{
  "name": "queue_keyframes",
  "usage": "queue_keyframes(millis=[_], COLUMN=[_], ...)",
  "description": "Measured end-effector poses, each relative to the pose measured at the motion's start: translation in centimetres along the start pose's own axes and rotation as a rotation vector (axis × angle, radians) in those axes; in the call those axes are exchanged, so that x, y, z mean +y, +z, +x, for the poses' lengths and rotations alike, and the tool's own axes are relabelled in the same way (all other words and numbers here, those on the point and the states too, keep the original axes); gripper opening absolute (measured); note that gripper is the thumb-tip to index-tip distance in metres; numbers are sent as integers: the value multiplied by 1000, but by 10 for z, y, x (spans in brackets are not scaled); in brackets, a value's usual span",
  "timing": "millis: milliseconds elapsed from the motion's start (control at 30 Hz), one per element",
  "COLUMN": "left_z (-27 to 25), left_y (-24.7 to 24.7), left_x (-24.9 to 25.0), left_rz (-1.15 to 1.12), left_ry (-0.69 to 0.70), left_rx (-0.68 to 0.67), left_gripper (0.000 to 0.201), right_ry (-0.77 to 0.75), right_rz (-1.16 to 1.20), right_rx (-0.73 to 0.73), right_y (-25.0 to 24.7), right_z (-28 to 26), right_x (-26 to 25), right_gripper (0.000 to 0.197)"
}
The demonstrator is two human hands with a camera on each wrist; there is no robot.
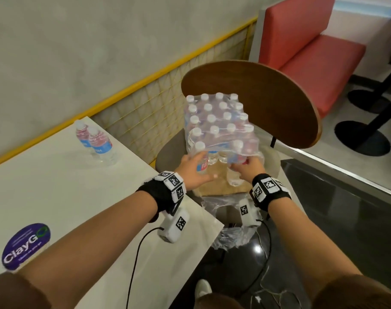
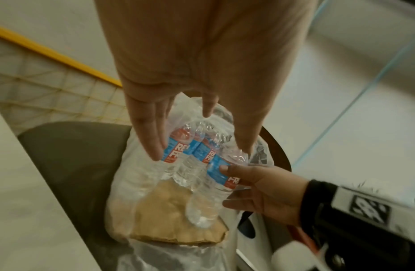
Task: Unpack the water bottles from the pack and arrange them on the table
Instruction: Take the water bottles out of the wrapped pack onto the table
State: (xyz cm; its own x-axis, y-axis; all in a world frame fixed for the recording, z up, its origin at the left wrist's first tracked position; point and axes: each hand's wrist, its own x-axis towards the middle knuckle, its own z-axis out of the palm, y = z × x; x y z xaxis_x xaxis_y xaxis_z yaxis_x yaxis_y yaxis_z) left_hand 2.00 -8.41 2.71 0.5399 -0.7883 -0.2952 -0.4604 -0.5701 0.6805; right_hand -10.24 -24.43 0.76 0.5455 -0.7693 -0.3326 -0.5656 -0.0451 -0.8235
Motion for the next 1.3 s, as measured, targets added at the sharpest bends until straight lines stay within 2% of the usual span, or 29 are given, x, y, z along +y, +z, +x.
queue_keyframes(millis=[67,167,233,267,333,400,500,600,767,867,933,1000,1100,1200,1300], left_z=[-5,-8,-13,-17,-24,-33,-45,-60,-88,-109,-125,-142,-168,-191,-212], left_y=[5,11,5,0,-12,-21,-29,-39,-73,-96,-111,-124,-139,-147,-154], left_x=[5,6,6,5,-1,-12,-29,-39,-61,-84,-100,-117,-140,-163,-177], left_rz=[-79,-165,-256,-282,-276,-268,-304,-249,-87,-1,57,112,207,273,333], left_ry=[-44,-52,-38,-32,-33,-77,-171,-183,-250,-326,-368,-407,-451,-496,-514], left_rx=[29,11,-13,-23,-2,-6,-60,-83,-84,-109,-125,-144,-197,-263,-323], left_gripper=[73,75,46,28,17,23,21,21,37,44,47,49,49,46,41], right_ry=[-48,-174,-226,-246,-277,-191,-167,-97,-96,-12,-35,-97,-213,-301,-325], right_rz=[45,-73,-143,-202,-337,-267,-290,-335,-331,-409,-449,-484,-586,-655,-604], right_rx=[-209,-450,-545,-545,-462,-386,-255,-278,-219,-130,-91,-116,-222,-326,-533], right_y=[5,17,25,28,28,33,45,59,73,68,59,57,59,69,103], right_z=[-21,-55,-67,-68,-65,-48,-25,-18,-8,-19,-24,-34,-48,-103,-156], right_x=[-7,-25,-34,-37,-44,-47,-59,-67,-55,-54,-47,-42,-32,-54,-70], right_gripper=[31,22,23,26,40,44,37,34,52,42,34,28,42,47,52])
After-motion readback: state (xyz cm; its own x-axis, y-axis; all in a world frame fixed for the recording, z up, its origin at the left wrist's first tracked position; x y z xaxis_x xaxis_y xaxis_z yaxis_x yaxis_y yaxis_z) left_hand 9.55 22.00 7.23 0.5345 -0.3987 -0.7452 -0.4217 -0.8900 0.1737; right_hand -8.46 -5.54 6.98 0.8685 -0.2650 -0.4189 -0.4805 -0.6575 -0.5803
